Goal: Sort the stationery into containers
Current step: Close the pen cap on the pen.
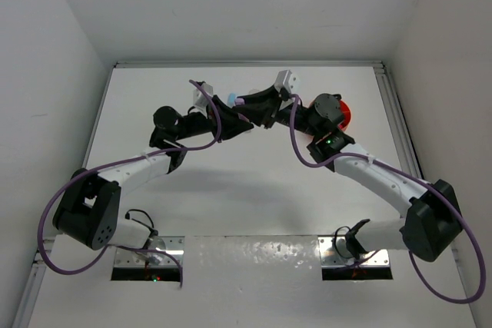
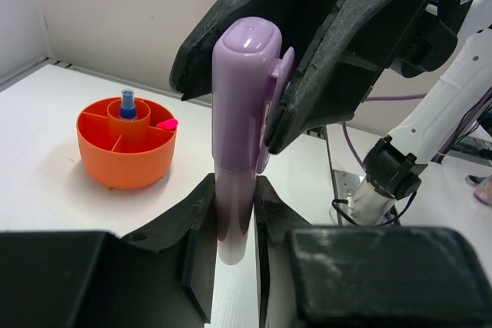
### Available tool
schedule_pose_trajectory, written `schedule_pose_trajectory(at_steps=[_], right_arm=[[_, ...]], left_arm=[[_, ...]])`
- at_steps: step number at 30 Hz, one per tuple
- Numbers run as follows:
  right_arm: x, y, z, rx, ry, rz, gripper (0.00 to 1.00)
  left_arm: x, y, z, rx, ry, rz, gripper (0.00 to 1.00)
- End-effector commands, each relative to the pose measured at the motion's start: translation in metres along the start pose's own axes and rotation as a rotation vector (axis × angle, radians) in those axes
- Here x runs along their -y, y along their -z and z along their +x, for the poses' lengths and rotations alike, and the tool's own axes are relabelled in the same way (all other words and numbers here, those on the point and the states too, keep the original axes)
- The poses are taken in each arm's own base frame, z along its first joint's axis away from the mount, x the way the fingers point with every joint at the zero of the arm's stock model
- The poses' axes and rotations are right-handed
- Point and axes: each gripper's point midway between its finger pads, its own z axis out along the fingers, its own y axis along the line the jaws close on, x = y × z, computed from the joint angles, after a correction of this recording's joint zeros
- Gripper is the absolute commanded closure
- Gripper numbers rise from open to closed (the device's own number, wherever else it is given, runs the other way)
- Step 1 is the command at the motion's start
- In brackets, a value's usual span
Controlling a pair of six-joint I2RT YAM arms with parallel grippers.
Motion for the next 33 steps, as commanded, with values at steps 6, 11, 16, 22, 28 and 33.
schedule_pose_trajectory(at_steps=[6, 11, 16, 22, 28, 33], right_arm=[[-0.06, 0.053, 0.161, -0.491, -0.317, -0.124, 1.0], [-0.067, 0.062, 0.167, -0.526, -0.328, -0.144, 1.0], [-0.061, 0.059, 0.157, -0.502, -0.315, -0.147, 1.0], [-0.053, 0.067, 0.149, -0.472, -0.321, -0.119, 1.0], [-0.047, 0.08, 0.151, -0.488, -0.327, -0.09, 1.0], [-0.048, 0.087, 0.15, -0.505, -0.314, -0.086, 1.0]], left_arm=[[0.106, 0.024, -0.175, 0.594, -0.629, 0.187, 1.0], [0.101, 0.026, -0.174, 0.578, -0.654, 0.174, 1.0], [0.099, 0.025, -0.171, 0.545, -0.666, 0.182, 1.0], [0.097, 0.023, -0.168, 0.525, -0.672, 0.18, 1.0], [0.094, 0.02, -0.161, 0.479, -0.675, 0.193, 1.0], [0.09, 0.019, -0.157, 0.446, -0.67, 0.191, 1.0]])
